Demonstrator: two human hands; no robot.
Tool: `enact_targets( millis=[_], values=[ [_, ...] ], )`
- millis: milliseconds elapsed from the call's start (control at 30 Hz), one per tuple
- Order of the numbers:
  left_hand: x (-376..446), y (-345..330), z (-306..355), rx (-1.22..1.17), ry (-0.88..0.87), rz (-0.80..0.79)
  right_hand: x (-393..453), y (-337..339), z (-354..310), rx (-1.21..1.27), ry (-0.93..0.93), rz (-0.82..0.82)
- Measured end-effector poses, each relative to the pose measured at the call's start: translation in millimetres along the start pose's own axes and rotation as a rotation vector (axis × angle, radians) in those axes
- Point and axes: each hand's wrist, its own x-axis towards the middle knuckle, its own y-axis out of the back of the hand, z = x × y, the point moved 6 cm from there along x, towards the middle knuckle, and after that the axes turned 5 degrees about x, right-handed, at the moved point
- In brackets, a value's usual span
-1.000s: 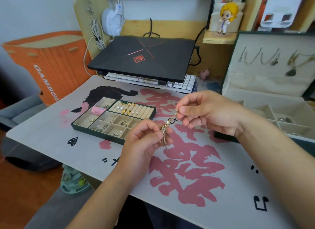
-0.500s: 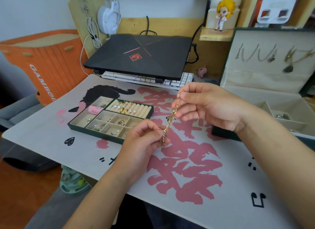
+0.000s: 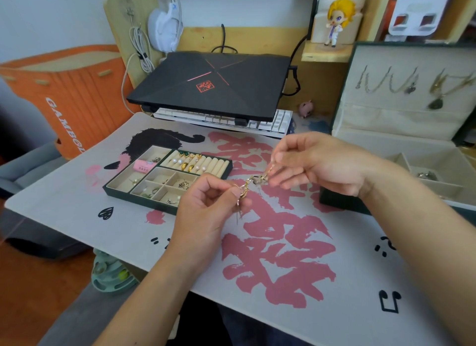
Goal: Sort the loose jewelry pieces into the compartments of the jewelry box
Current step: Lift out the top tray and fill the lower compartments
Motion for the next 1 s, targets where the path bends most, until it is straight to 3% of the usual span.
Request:
enact_targets(
  millis=[100,200,267,333,467,700,800,1000],
  values=[
    [8.9,-8.2,36.3,0.279,-0.1,-0.089,0.8,-11.6,11.4,-0.114,-0.096,-0.028],
    [30.3,-17.9,66.0,0.653,-0.076,-0.269,7.0,-9.0,9.5,0.136,-0.038,0.118],
    [41.9,-11.1,78.0,0.804,-0.042,-0.28,6.8,-2.1,5.9,0.241,0.015,0.213],
    [47.3,-4.1,83.9,0.791,0.005,-0.301,4.6,5.6,2.4,0.299,0.061,0.267],
    [44.8,-3.7,79.7,0.665,0.1,-0.372,4.7,3.3,-1.2,0.333,0.07,0.184],
    [49.2,-3.5,87.2,0.684,0.022,-0.288,2.4,1.7,16.0,0.085,-0.151,0.032],
    [55.2,-3.9,99.9,0.7,0.005,-0.323,-1.9,1.1,18.0,-0.036,-0.214,-0.052],
    [71.7,-13.3,120.2,0.653,0.078,-0.447,2.8,-16.3,7.3,0.032,0.011,-0.156]
  ],
)
